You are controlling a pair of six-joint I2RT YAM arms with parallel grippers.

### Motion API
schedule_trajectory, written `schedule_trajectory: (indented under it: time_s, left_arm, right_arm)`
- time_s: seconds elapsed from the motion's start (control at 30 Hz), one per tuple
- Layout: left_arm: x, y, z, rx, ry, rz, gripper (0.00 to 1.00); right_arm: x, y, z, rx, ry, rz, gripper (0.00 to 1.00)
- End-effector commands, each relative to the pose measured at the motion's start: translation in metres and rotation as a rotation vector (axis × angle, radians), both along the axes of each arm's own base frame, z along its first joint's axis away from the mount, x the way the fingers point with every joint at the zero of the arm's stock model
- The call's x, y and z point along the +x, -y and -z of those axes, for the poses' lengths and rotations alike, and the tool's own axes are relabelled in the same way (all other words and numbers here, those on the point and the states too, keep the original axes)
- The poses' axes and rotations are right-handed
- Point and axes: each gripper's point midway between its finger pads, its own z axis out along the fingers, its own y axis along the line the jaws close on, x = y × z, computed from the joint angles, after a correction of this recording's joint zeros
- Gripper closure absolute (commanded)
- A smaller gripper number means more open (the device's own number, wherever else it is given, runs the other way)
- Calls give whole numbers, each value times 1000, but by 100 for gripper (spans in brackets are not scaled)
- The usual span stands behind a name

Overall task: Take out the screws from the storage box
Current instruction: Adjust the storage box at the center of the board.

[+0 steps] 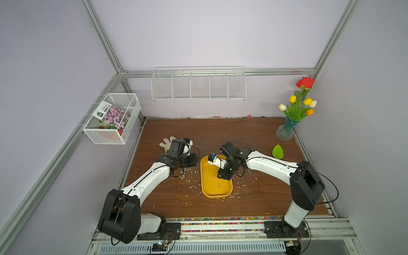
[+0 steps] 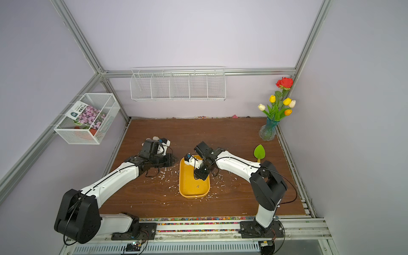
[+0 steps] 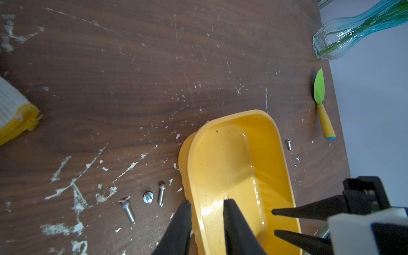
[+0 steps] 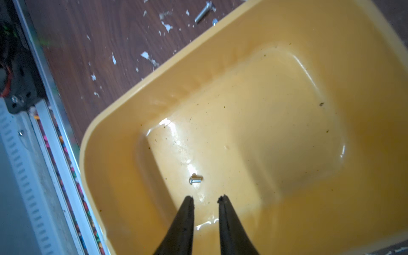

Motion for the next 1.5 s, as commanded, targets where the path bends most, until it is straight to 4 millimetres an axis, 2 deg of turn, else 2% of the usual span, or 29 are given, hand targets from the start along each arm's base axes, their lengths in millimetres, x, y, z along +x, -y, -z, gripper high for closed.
schedule_trajectory:
  time_s: [0.0, 0.13, 0.27, 0.37, 0.43, 0.5, 0.57, 0.63, 0.73, 0.9, 1.0, 1.13, 1.3, 1.47]
  left_arm:
    - [1, 6, 11, -57, -45, -16, 68]
    - [6, 17, 22, -132, -73, -24, 57]
    - [14, 24, 42, -99, -128, -4, 55]
    - [18, 26, 50, -80, -139, 15, 54]
    - [19, 21, 63, -16, -187, 14, 55]
    - [18, 23, 72, 6, -233, 40, 66]
    - [17, 29, 70, -28, -251, 61, 78]
    - [16, 32, 63, -53, -249, 65, 79]
    - [18, 32, 54, -52, -231, 70, 80]
    - [20, 31, 53, 1, -232, 109, 71]
    - [20, 28, 51, 17, -220, 111, 64]
    - [20, 26, 48, 25, -217, 101, 61]
    - [17, 23, 46, 29, -221, 86, 60]
    - [17, 19, 49, 35, -226, 72, 59]
  right_arm:
    - [-11, 14, 11, -110, -23, -79, 71]
    - [-9, 17, 12, -139, -33, -58, 73]
    - [12, 14, -4, -98, 64, 65, 75]
    - [19, 7, -17, -33, 89, 114, 75]
    - [19, 4, -18, -20, 82, 110, 75]
    - [19, 3, -17, -19, 74, 106, 76]
    - [19, 1, -20, -9, 77, 106, 76]
    - [21, 1, -22, -7, 85, 113, 76]
    - [20, 3, -14, -40, 72, 83, 76]
    - [23, 8, 7, -113, 64, 51, 75]
    - [23, 7, 13, -136, 40, 45, 74]
    - [16, 6, 20, -145, 0, 27, 74]
    - [-4, 5, 28, -145, -45, -25, 72]
    - [-11, 11, 35, -160, -62, -42, 72]
